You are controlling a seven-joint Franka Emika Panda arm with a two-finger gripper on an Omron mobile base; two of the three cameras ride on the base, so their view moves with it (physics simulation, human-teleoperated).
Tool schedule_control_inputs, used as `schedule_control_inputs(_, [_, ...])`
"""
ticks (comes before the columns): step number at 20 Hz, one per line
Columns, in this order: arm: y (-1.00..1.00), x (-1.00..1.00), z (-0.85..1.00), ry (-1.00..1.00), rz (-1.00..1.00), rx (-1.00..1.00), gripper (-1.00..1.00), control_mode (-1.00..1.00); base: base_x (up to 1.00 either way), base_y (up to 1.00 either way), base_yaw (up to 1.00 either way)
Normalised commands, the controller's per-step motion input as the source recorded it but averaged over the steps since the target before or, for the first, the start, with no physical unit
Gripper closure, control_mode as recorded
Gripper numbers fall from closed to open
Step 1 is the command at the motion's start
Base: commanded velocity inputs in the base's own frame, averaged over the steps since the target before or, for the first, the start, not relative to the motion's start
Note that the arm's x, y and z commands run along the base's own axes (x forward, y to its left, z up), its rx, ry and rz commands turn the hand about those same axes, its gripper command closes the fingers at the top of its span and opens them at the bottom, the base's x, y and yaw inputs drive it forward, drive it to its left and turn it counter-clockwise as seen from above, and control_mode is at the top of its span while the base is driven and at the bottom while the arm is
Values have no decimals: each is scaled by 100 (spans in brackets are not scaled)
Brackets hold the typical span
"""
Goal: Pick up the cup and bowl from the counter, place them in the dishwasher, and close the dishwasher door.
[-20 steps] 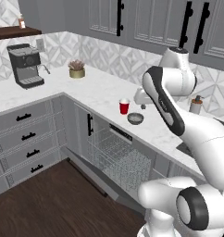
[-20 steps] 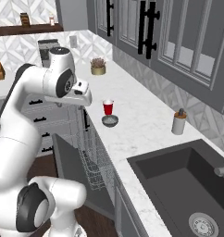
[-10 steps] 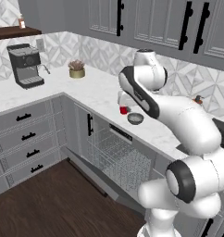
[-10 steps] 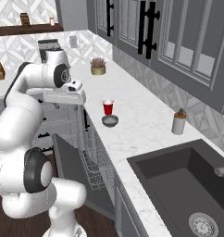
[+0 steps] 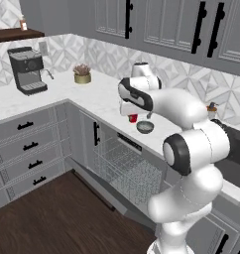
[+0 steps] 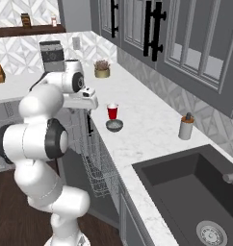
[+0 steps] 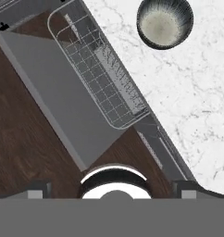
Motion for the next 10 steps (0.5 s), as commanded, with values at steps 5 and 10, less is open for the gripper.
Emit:
schedule_control_inputs(5, [-24,54,-77,-3,0,-12,-100,-100,0,0,0])
schedule_control_inputs(10, [-30,46,-2,7,0,-2,-100,-100,0,0,0])
